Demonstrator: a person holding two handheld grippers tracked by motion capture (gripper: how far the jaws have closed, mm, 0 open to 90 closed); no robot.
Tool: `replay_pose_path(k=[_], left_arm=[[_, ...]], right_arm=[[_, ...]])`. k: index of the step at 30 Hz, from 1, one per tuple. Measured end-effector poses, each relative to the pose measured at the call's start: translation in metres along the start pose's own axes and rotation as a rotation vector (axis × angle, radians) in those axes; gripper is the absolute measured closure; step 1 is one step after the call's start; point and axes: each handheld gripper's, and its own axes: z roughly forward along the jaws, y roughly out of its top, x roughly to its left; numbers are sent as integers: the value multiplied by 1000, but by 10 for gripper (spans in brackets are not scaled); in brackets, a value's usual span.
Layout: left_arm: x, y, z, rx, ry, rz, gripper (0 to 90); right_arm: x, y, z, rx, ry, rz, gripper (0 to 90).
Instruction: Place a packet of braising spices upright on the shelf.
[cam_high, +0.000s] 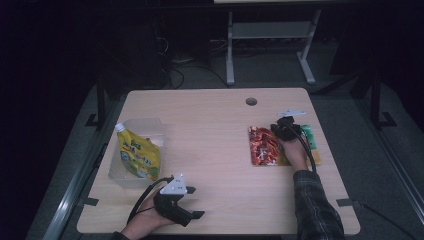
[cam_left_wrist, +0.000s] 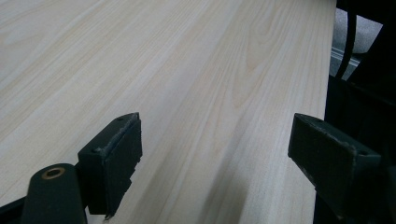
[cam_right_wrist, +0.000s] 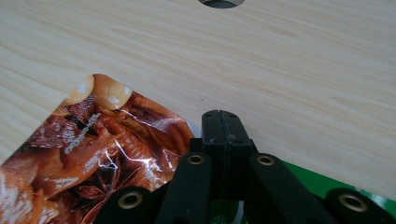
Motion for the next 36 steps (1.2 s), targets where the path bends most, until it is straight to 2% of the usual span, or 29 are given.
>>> replay_pose_path(k=[3,5,8,12,16,23,33,36], left_arm=[[0,0,1,12,1,4,170],[-1,0,2,18,0,5,170],[-1,0,2,15,0,4,170],[-2,0,3,16,1,12,170],[-3,1,3,10,0,11,170],[-1,5,4,9,-2,22,170],[5,16,9,-5,-11,37,171],[7,20,11,-13,-14,36,170]], right_arm=[[-1,-1,0,18,25,14,900],[3,-2,-1,20,33,-8,900],[11,-4,-3,17,18,-37,900],[20,-7,-7,15,48,-54,900],[36,-12,-12,15,74,-93,900],[62,-19,-20,9,136,-125,900],[118,-34,-37,14,287,-214,900],[132,-39,-42,11,314,-245,900]])
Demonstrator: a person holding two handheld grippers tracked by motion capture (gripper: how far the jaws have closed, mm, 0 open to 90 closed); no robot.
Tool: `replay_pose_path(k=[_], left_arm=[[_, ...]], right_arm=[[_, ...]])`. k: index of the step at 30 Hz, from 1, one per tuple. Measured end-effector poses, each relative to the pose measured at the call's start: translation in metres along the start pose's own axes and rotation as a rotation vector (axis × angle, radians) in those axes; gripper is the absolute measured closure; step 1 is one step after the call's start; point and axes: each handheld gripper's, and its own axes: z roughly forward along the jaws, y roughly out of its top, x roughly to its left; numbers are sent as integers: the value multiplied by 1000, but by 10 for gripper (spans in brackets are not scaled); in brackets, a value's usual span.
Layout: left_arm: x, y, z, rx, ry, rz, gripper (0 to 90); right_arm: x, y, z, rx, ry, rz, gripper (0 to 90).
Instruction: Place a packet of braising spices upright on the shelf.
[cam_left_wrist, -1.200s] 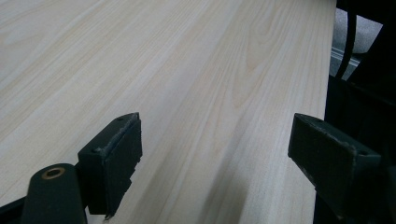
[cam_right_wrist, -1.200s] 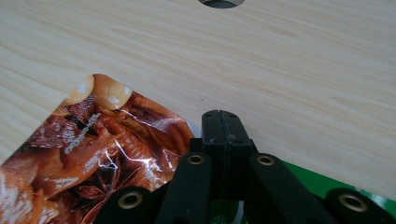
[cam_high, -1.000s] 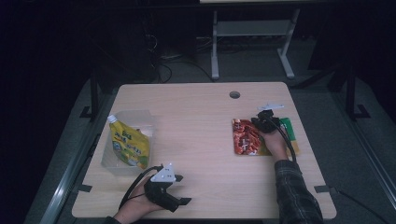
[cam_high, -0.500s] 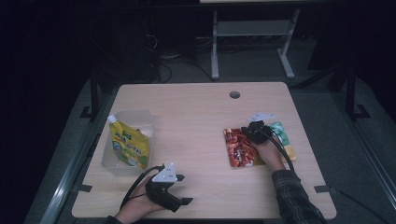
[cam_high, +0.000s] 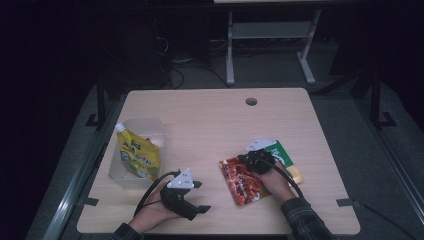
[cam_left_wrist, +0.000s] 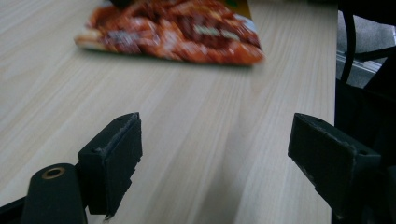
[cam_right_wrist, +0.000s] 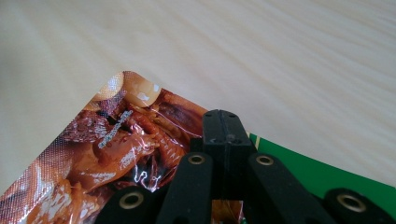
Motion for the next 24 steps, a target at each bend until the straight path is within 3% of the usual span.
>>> replay_pose_path(k=[4,7,9,11,15,18,21,24], left_arm=[[3,5,4,-16,3,-18,169],[7,12,9,-12,13,-5,169],[9,17,13,-15,28,1,166],[13,23,17,-26,47,-4,166],[19,36,28,-29,54,2,160],[23,47,43,-16,62,15,155],[28,57,59,-9,58,18,156],[34,65,75,-2,63,24,156]], right_arm=[[22,-2,-2,4,44,-39,900],[33,-4,-4,5,59,-54,900],[36,-4,-5,3,45,-67,867],[31,-3,-9,-1,51,-22,770],[19,-2,-26,-13,26,25,601],[9,-5,-39,-15,8,73,472],[1,-9,-50,-12,0,115,398],[-4,-14,-61,4,-20,131,282]])
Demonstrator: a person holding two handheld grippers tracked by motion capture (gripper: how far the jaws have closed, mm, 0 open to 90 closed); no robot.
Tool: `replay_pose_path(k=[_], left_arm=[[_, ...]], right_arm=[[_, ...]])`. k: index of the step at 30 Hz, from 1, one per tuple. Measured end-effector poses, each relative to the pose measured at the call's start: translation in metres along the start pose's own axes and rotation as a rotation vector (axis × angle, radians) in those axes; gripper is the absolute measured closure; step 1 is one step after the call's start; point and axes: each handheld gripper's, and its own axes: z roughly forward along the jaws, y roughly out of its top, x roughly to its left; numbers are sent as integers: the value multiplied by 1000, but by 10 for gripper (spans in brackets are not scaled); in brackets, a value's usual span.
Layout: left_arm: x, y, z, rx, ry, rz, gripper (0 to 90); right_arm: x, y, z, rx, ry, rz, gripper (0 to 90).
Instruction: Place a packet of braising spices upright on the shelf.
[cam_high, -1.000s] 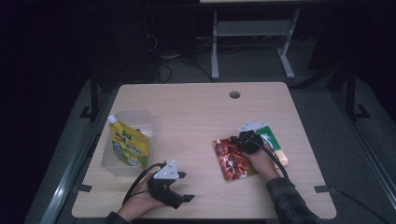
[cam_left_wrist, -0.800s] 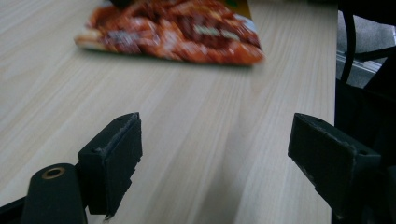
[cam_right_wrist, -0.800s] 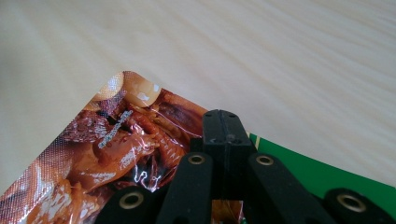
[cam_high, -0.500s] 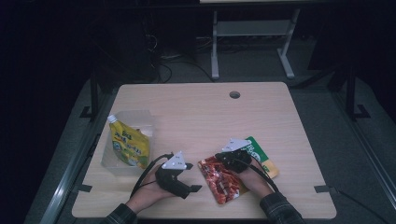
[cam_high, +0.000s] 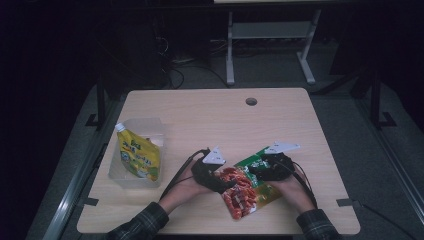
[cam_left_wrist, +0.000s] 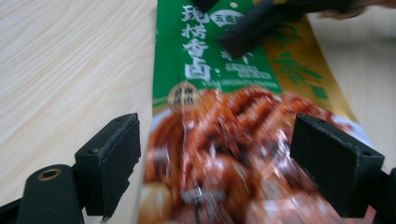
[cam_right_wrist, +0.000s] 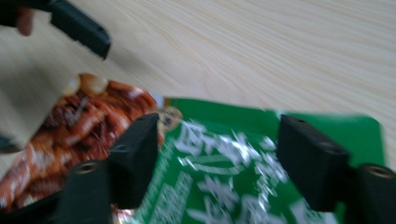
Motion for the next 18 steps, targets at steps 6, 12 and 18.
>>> replay_pose_path(k=[6,12,18], left_arm=[[7,9,28,28,8,11,157],[8,6,44,42,-14,-23,159],[6,7,44,65,-27,-31,211]], right_arm=[[-9,-15,-23,11,-35,2,242],[-15,-25,-42,-18,-54,12,236],[-22,-27,-50,-51,-64,42,229]])
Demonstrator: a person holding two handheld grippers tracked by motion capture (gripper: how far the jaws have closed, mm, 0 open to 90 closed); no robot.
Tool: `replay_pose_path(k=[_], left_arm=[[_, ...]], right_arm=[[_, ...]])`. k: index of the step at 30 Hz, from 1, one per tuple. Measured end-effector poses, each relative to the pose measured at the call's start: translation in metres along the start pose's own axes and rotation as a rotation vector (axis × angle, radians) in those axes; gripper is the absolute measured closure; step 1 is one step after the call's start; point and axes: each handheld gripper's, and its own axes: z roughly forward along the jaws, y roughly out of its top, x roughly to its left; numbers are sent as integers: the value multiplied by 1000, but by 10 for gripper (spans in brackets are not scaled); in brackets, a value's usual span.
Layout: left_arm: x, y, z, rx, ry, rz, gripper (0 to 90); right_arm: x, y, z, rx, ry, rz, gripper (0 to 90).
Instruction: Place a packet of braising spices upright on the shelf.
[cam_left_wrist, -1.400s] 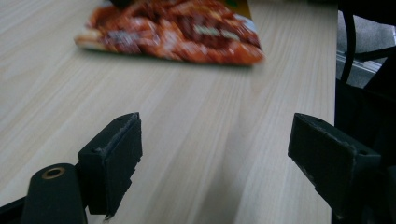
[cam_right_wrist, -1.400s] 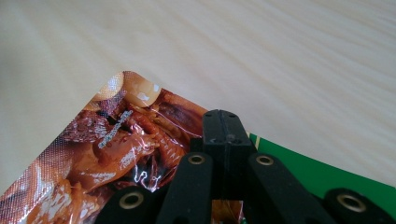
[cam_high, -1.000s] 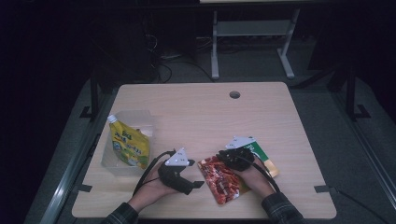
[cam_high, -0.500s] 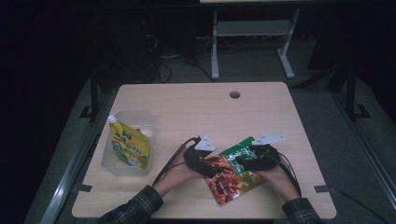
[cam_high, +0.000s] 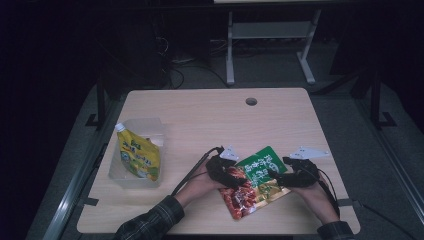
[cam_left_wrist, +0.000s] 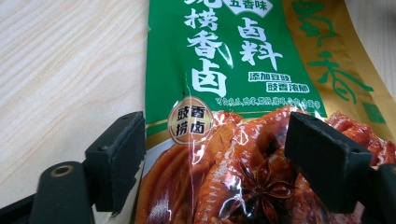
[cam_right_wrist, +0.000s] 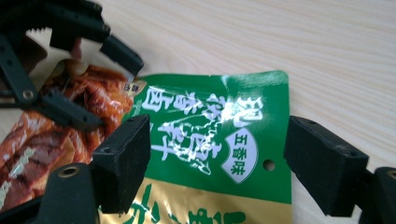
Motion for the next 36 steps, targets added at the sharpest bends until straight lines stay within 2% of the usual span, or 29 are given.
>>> replay_pose_path(k=[1,3,4,5,8,9,11,16,19,24,26,29,36], left_arm=[[-1,1,-1,9,-2,10,244],[-4,3,-2,30,3,35,371],[-5,3,-2,25,4,31,431],[-6,3,-3,37,6,52,485],[-11,4,-2,34,12,64,722],[-11,4,-2,31,17,68,778],[-11,4,-2,38,29,84,835],[-14,3,-4,14,44,89,891],[-10,2,-5,-11,19,49,896],[-5,1,-13,-25,7,27,898],[-2,1,-19,-32,6,18,899],[1,1,-30,-60,18,1,899],[9,1,-59,-121,45,-19,900]], right_arm=[[-1,0,0,-7,2,5,229],[-1,1,-1,-12,-1,0,229],[0,1,-1,-8,-3,-6,228],[0,1,-1,-10,-2,-5,228],[1,3,-2,-14,-5,-10,223],[1,4,-3,-17,-5,-6,222],[1,5,-5,-27,-9,-10,220],[1,8,-12,-53,-19,-8,209],[0,9,-17,-68,-25,-4,207],[-1,9,-23,-90,-25,0,200],[-1,10,-26,-108,-3,31,200],[0,11,-30,-124,18,45,191],[3,10,-30,-118,38,34,159]])
